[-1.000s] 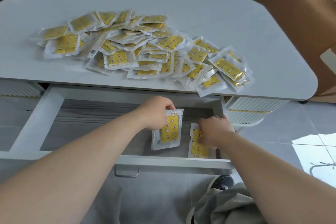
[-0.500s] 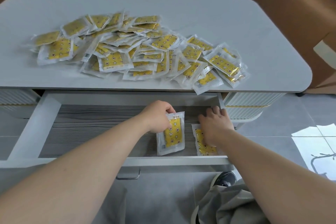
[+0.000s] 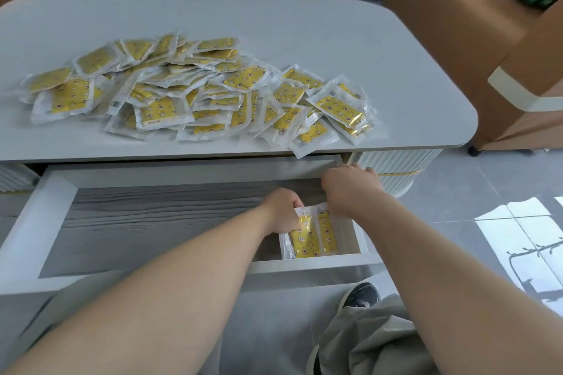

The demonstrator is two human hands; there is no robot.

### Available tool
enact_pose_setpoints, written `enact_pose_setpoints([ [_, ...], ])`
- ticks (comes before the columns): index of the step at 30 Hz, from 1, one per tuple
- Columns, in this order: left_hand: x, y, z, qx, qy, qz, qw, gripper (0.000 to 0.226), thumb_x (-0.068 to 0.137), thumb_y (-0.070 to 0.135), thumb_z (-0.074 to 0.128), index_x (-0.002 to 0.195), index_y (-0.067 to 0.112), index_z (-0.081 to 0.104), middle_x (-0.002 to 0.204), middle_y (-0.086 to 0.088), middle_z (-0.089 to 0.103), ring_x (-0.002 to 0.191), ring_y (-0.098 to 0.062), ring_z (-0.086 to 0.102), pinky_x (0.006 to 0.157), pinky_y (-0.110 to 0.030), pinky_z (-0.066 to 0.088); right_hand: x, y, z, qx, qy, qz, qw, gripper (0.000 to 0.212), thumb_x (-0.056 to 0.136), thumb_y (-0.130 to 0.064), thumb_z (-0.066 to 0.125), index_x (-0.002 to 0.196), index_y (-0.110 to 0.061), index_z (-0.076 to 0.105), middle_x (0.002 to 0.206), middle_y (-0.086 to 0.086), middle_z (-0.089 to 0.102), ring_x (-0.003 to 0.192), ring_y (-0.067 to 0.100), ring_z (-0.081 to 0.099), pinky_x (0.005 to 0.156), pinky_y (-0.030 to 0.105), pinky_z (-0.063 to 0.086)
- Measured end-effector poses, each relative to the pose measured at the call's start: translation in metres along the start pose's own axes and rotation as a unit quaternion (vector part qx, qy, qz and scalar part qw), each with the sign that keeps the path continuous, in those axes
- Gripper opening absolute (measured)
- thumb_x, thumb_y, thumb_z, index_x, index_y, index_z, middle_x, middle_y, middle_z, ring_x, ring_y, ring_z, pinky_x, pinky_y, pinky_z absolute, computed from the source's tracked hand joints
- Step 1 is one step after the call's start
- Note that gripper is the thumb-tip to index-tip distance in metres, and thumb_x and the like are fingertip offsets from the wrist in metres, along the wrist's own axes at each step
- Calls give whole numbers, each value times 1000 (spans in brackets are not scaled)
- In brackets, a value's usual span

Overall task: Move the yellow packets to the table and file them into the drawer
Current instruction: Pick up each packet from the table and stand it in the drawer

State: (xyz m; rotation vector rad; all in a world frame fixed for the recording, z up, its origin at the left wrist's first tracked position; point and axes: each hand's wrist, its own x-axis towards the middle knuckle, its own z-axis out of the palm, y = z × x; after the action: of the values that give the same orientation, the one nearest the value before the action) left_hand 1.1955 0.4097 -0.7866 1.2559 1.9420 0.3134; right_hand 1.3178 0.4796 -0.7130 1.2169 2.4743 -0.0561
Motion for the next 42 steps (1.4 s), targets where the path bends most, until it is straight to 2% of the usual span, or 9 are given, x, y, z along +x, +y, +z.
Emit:
enact_pose_setpoints([
  [5,3,3,7,140,26,42,989,34,88,4,66,120,12,65,121,-4,63,92,-16,54,71,-26,43,0,10,-3,33,5,-7,999,9,90,-11,57,91,-20,55,89,-1,53,96,25,55,85,38,37],
  [8,2,5,8,223,33,23,974,41,87,23,75,125,17,59,124,-2,56,105,-24,57,75,-33,43,2,15,-7,43,17,-9,999,16,90,-15,60,79,-21,50,86,-2,55,85,23,55,76,38,37],
  [13,-4,16,-1,332,70,8,941,70,75,51,82,126,15,50,123,-6,51,112,-27,56,73,-37,42,4,22,-21,90,31,2,995,7,90,-18,63,88,-19,56,90,0,60,76,20,57,59,31,40],
  [18,-30,59,-28,292,108,54,949,24,88,29,71,98,13,56,92,-9,58,82,-25,62,62,-32,43,3,39,-39,191,82,68,976,9,83,-16,59,91,-17,64,89,2,65,80,22,64,67,32,56],
  [24,-63,51,-93,192,268,60,942,6,89,23,69,85,20,67,83,1,66,76,-23,64,70,-39,59,8,28,-52,296,153,107,937,12,90,-24,55,93,-14,60,88,3,62,80,25,60,68,31,49],
  [31,-61,6,-126,163,372,52,912,14,93,32,68,102,23,64,111,5,59,98,-20,57,70,-32,44,28,-18,-65,399,161,115,895,35,94,-28,53,65,-12,44,57,1,46,53,22,45,52,25,35],
  [34,-56,-8,-131,189,379,56,904,25,94,37,65,114,21,64,119,4,57,111,-20,53,73,-31,41,32,-32,-67,398,131,126,899,40,92,-35,54,60,-11,51,57,1,56,55,25,55,57,28,47],
  [38,-50,-18,-134,204,373,67,903,30,95,40,64,118,20,64,121,4,59,112,-21,54,78,-34,48,35,-42,-63,382,145,129,904,44,91,-34,57,58,-15,35,52,-1,36,50,22,37,52,25,31],
  [42,-45,-21,-137,185,389,73,900,30,95,39,64,117,19,68,116,2,60,111,-22,54,79,-37,51,40,-45,-63,429,131,127,885,32,89,-31,59,65,-13,48,58,4,50,54,22,44,56,27,37],
])
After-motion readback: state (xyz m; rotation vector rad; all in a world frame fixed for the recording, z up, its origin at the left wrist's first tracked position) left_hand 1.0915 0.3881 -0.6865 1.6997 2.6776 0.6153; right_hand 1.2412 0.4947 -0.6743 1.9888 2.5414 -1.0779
